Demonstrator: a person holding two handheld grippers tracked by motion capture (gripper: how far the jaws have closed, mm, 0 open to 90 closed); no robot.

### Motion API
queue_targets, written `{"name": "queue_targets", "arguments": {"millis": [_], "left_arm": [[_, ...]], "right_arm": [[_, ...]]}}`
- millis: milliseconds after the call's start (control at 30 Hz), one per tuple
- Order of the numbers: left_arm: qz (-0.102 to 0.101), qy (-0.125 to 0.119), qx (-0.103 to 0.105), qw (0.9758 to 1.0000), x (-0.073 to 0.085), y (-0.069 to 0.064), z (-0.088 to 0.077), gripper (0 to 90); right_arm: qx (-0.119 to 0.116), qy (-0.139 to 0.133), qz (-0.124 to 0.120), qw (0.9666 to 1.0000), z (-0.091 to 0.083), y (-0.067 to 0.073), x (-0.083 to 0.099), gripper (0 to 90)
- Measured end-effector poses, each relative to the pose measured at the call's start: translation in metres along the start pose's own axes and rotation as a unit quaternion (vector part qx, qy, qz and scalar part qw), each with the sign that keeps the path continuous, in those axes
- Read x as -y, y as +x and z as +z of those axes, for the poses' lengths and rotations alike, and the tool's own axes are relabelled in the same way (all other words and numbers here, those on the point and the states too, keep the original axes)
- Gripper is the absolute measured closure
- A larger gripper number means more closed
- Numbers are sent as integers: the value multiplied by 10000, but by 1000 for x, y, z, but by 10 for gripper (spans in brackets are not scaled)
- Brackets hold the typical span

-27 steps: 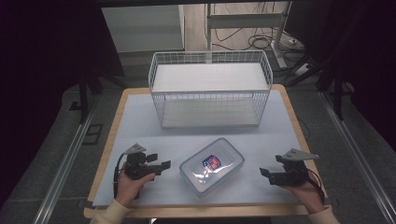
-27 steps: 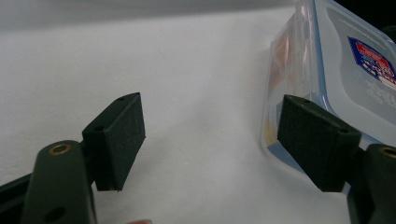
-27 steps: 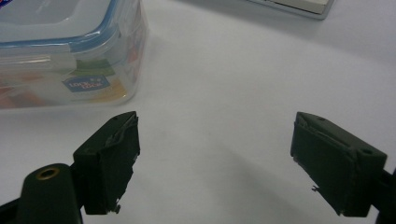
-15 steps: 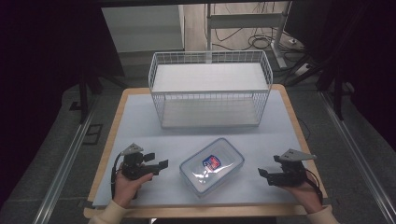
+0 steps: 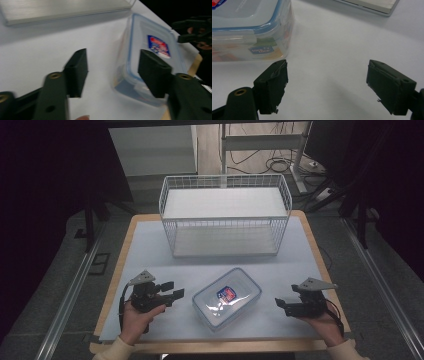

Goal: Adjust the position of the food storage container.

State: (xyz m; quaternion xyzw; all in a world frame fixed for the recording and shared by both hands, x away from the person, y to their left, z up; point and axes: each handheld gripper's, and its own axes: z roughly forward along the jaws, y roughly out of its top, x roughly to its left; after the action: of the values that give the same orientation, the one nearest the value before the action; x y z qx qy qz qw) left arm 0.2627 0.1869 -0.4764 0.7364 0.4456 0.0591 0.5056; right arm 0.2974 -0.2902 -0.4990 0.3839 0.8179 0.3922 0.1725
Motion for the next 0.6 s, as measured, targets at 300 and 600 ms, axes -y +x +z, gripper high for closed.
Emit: {"name": "queue_targets", "arguments": {"millis": [300, 600], "left_arm": [[236, 300, 436, 9983, -3, -23, 10, 808], [559, 685, 923, 9918, 3, -62, 33, 876]], "right_arm": [[45, 5, -6, 10000, -1, -1, 1, 181], [76, 49, -9, 10000, 0, -1, 2, 184]]}}
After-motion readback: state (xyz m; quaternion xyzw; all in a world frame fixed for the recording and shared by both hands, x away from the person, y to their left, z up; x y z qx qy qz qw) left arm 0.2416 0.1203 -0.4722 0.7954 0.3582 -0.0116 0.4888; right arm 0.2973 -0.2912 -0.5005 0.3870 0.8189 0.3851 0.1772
